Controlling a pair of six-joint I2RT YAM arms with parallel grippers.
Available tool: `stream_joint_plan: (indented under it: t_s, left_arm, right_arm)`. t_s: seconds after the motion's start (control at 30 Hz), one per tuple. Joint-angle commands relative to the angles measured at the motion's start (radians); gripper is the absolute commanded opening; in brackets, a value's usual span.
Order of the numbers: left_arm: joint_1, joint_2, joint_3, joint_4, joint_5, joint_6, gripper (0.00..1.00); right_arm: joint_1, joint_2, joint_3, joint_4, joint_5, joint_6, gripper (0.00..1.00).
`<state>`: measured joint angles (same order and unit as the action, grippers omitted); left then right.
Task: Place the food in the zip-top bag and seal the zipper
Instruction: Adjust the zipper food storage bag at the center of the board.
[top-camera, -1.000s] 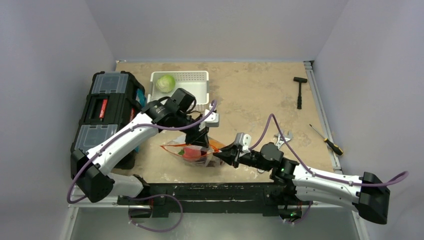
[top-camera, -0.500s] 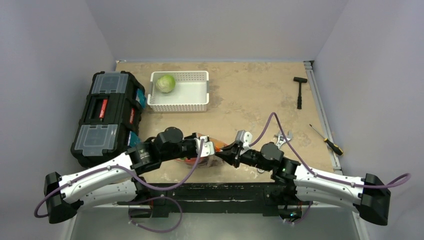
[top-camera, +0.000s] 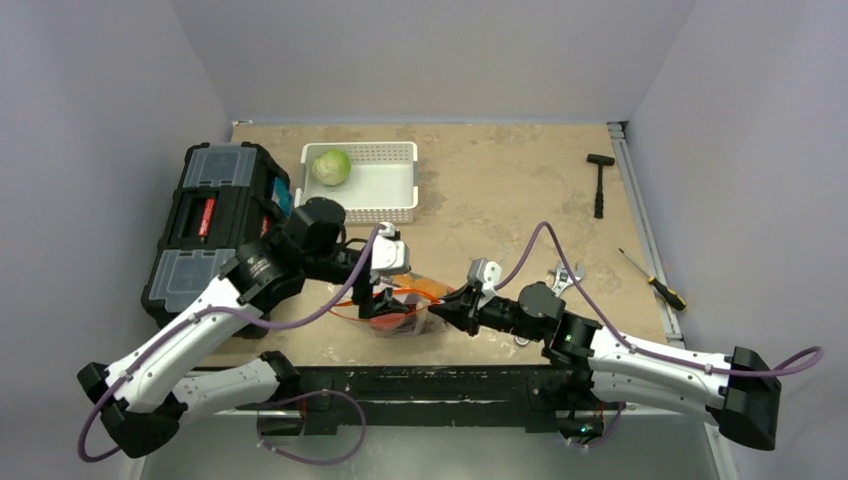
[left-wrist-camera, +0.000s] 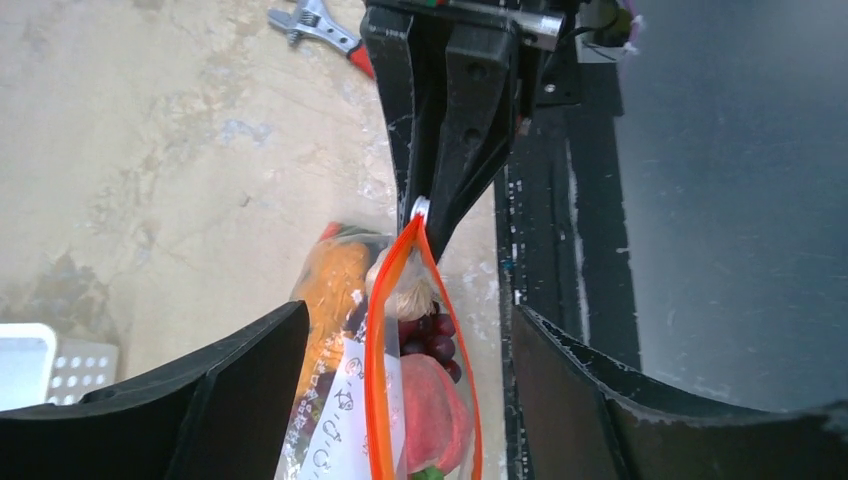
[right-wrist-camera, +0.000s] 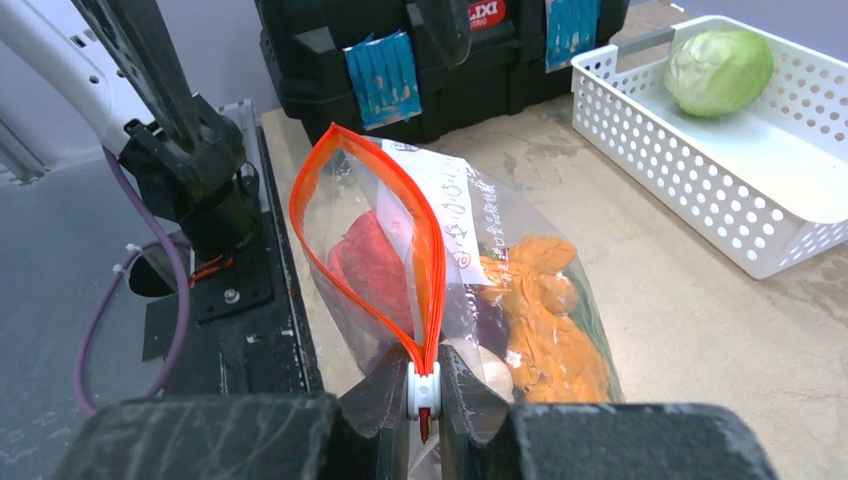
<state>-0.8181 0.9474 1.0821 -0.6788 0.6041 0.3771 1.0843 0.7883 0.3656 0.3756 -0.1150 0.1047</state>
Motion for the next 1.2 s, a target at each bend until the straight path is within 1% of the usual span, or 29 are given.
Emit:
stream_joint_plan:
  t_s: [0.0, 0.07, 0.23, 0.3, 0.4, 0.5, 0.63, 0.83, 0.9, 0.93, 1.0, 1.1, 1.13, 1.17]
  left_arm:
    - [0.042, 0.169, 0.153, -0.183, 0.187, -0.029, 0.73]
    - [0.044, 0.263, 0.215, -0.243, 0.211, -0.032, 0.72]
    - [0.046, 0.453, 0.344, -0.391, 0.25, -0.015, 0.63]
    - [0.049, 0.503, 0.367, -0.398, 0.245, -0.03, 0.59]
    - [0.051, 0.559, 0.392, -0.412, 0.252, -0.039, 0.55]
    - [0.051, 0.593, 0.406, -0.433, 0.265, -0.032, 0.45]
    - [0.051, 0.572, 0.378, -0.41, 0.219, -0.04, 0.31]
    - [0.048, 0.476, 0.297, -0.314, 0.091, -0.075, 0.15]
    - [0.04, 0.433, 0.264, -0.265, 0.028, -0.102, 0.03]
    - [0.029, 0.41, 0.244, -0.24, -0.015, -0.108, 0.0]
    - [-0.021, 0.355, 0.2, -0.181, -0.135, -0.106, 0.0]
    - [-0.16, 0.26, 0.119, -0.068, -0.385, -0.068, 0.0]
    - [-0.2, 0.234, 0.092, -0.027, -0.436, -0.063, 0.0]
    - [-0.208, 0.213, 0.07, 0.002, -0.46, -0.069, 0.0]
  right_arm:
    - [-0.001, 0.009, 0.057, 0.022, 0.002, 0.001, 0.0]
    - [-0.001, 0.007, 0.059, 0.02, 0.0, 0.0, 0.0]
    - [-0.003, -0.005, 0.059, 0.012, -0.002, -0.003, 0.0]
    - [-0.001, -0.004, 0.058, 0.014, -0.004, -0.004, 0.0]
    - [-0.001, 0.0, 0.059, 0.015, -0.011, -0.005, 0.0]
    - [-0.001, 0.0, 0.061, 0.01, -0.012, -0.008, 0.0]
    - [-0.001, -0.007, 0.056, 0.011, -0.012, -0.007, 0.0]
    - [-0.001, 0.009, 0.06, 0.015, -0.018, -0.007, 0.0]
    - [-0.002, 0.013, 0.065, 0.013, -0.02, -0.007, 0.0]
    - [-0.001, 0.015, 0.067, 0.012, -0.02, -0.007, 0.0]
    - [-0.001, 0.02, 0.071, 0.013, -0.021, -0.005, 0.0]
    - [-0.001, 0.032, 0.077, 0.017, -0.025, -0.003, 0.0]
    - [-0.001, 0.036, 0.079, 0.018, -0.027, -0.002, 0.0]
    - [-0.002, 0.039, 0.081, 0.019, -0.028, -0.001, 0.0]
